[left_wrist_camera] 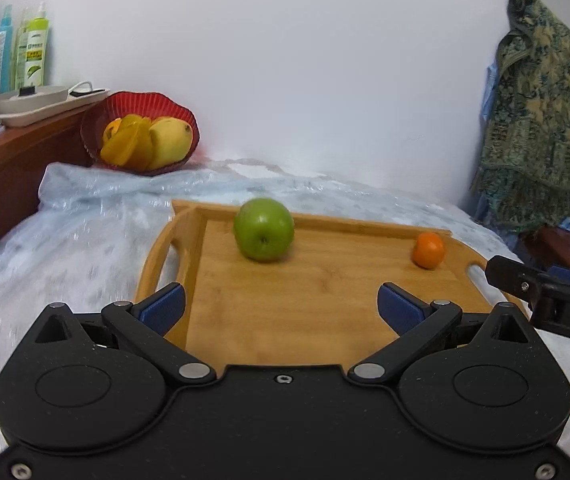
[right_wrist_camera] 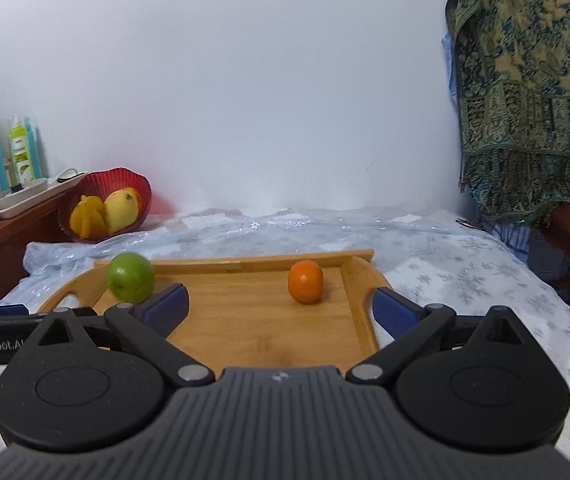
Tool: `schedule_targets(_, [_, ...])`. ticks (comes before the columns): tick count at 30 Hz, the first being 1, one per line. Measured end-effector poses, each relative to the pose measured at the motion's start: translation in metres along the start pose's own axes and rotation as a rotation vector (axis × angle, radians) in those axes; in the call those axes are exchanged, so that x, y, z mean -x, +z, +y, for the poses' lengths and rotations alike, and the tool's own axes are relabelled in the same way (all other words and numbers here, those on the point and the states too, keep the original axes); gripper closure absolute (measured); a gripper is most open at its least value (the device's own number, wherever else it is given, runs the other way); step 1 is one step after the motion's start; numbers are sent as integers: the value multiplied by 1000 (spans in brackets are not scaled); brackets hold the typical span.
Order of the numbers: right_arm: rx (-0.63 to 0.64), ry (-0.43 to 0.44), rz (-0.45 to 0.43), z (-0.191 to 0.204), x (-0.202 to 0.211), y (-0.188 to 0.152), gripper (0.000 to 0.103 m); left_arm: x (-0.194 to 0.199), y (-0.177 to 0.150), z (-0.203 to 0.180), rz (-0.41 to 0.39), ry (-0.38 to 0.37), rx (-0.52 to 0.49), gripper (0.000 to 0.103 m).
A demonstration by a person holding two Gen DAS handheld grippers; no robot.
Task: Organize fruits
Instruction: 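Move both open grippers back toward the remaining fruits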
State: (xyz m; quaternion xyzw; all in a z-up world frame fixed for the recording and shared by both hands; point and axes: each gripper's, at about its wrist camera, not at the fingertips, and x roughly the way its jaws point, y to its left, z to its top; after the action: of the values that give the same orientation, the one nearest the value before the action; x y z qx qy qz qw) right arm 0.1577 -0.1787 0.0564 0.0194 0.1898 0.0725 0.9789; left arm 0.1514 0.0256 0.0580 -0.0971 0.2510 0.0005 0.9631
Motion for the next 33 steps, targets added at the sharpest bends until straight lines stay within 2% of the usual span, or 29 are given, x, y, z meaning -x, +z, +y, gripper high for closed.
schedule_targets(3, [14,-7,-14,1,21,-14,0,19,-15,-3,-11,0,-26,0])
schedule_targets(6, [18,-4,-29,5,40,-28,0,39,-34,-9,-37,49,-36,0])
schedule_targets(11, [82,-21,-76,18,70,-51,0,68,-59,-21,-47,51,-81,1])
schedule_targets(15, [85,-10,-100,20,90,-63,0,91,-73,-27,-66,75,-107,0])
schedule_targets(18, [67,-16,-103,17,100,-71,0,102,-79,-26,-50,63,-102,0])
schedule_targets(28, [83,-22,-72,11,118,-87,1,113,-89,-22,22,89,-67,0])
schedule_targets(33, [90,-20,-40,8,121,-94,6,118,-98,-23,46,99,-62,1])
